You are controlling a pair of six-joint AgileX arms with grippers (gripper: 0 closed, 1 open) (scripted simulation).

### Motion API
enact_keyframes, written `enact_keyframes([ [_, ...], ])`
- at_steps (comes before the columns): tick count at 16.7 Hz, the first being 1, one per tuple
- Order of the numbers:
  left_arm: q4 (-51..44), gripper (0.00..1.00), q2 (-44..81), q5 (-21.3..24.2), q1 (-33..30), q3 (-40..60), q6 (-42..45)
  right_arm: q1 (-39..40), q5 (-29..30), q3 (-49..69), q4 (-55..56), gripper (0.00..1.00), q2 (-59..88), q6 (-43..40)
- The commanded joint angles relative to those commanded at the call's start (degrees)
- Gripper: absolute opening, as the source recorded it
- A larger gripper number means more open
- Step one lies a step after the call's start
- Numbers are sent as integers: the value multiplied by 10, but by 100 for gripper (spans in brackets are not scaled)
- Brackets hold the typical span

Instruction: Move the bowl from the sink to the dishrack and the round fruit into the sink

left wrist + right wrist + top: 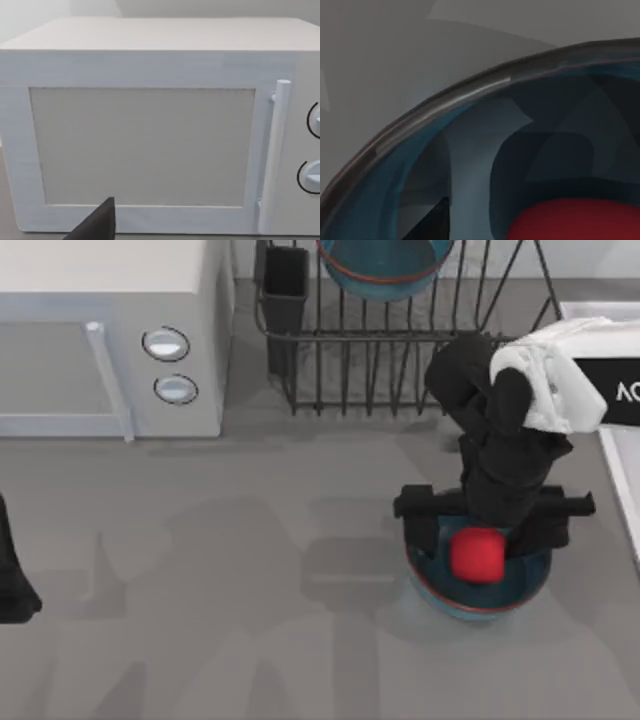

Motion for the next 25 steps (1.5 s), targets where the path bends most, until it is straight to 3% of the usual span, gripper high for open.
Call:
enact_keyframes([
  [5,0,100,0,0,0,0,0,1,1,-8,12,100,6,0],
  [18,0,100,0,0,0,0,0,1,1,-8,12,2,6,0],
  [25,0,100,0,0,0,0,0,1,1,-8,12,0,6,0],
])
